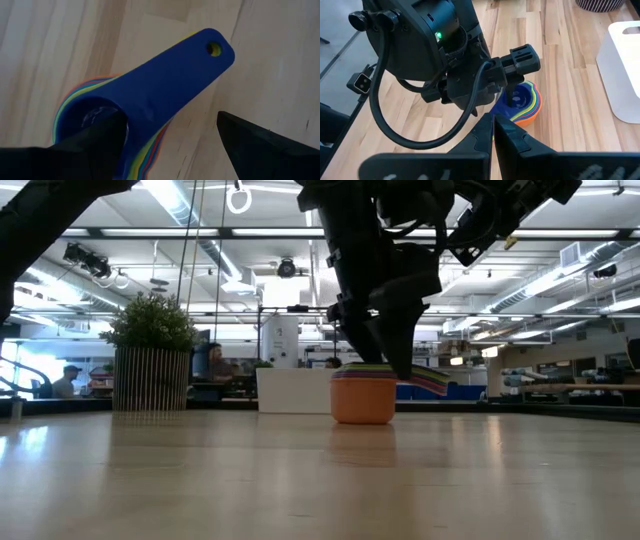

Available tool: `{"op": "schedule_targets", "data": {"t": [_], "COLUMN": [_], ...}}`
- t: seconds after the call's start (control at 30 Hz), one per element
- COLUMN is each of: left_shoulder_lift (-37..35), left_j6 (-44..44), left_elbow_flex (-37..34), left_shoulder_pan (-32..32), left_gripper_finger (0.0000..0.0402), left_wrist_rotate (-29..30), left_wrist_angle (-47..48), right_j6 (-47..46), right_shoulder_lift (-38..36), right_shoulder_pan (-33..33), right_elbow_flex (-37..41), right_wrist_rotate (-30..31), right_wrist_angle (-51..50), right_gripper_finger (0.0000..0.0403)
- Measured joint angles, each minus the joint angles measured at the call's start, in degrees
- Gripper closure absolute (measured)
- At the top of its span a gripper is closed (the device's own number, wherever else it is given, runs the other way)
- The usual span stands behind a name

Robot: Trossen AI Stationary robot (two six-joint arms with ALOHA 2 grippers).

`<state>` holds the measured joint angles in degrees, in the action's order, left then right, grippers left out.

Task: Nest measuring cups in basket
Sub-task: Put the nested measuring cups into the white bin

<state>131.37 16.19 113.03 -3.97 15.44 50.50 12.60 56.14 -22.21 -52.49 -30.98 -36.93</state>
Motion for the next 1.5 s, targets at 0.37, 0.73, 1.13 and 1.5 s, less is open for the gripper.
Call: {"op": "schedule_targets", "data": {"t": [0.37,0.73,1.13,1.5], "left_shoulder_lift": [-0.09,-0.42,-0.28,-0.15], "left_j6": [-0.74,-0.25,-0.44,-0.37], "left_elbow_flex": [-1.80,-4.35,-4.39,-4.44], "left_shoulder_pan": [0.33,0.39,0.68,0.70], "left_gripper_finger": [0.0086,0.0086,0.0100,0.0141], "left_wrist_rotate": [3.39,3.63,3.92,5.64], "left_wrist_angle": [-0.68,-2.83,-3.26,-3.19], "right_j6": [0.00,0.00,0.00,0.00], "right_shoulder_lift": [0.00,0.00,0.00,0.00], "right_shoulder_pan": [0.02,0.00,0.01,0.02], "right_elbow_flex": [0.00,0.00,0.00,0.00], "right_wrist_rotate": [0.01,0.00,0.00,0.00], "right_wrist_angle": [-0.01,0.14,0.44,0.44], "right_gripper_finger": [0.0380,0.0380,0.0380,0.0380]}}
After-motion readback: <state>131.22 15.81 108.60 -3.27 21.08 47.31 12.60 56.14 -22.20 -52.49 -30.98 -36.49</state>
